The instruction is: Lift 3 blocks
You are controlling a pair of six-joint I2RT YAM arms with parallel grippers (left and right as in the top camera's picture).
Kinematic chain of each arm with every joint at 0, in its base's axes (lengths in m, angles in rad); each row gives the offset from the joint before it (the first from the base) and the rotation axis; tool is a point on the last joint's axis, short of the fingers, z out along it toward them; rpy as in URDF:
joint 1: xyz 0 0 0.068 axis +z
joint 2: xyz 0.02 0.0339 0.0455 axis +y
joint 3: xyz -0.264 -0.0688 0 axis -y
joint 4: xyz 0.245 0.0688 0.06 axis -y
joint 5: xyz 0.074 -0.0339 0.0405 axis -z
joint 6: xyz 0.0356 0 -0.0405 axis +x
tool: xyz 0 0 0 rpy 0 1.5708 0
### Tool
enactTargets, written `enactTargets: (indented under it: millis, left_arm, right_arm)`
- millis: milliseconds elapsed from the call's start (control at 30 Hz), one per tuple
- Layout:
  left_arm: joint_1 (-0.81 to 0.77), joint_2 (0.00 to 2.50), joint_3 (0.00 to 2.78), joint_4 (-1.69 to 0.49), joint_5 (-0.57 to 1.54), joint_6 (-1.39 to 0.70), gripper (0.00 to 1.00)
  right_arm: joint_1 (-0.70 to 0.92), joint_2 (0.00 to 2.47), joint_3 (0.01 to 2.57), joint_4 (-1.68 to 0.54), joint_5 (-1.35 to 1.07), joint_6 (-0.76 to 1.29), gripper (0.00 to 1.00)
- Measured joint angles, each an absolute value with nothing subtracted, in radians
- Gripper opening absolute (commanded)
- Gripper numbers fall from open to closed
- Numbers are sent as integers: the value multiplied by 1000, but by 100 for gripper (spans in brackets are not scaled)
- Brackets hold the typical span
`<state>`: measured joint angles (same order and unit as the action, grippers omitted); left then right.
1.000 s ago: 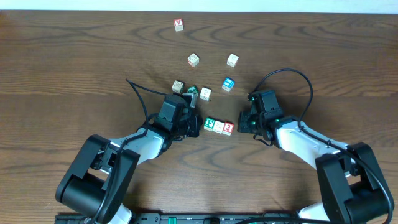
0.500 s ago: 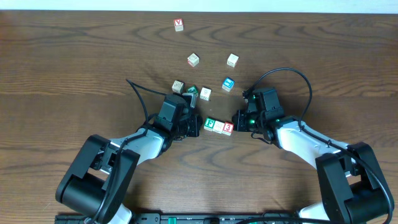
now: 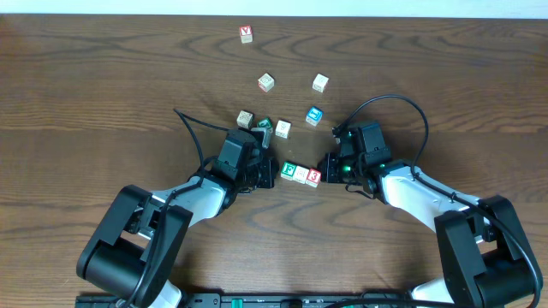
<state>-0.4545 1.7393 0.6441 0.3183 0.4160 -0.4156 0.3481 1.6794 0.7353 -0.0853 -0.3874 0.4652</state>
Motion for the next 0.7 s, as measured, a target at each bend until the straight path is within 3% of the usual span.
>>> enactTargets:
  millis: [700]
  left_arm:
    - [-455, 1739, 644, 318, 416, -416, 8]
  right_arm:
    - [348, 1679, 732, -40, -440, 369, 1]
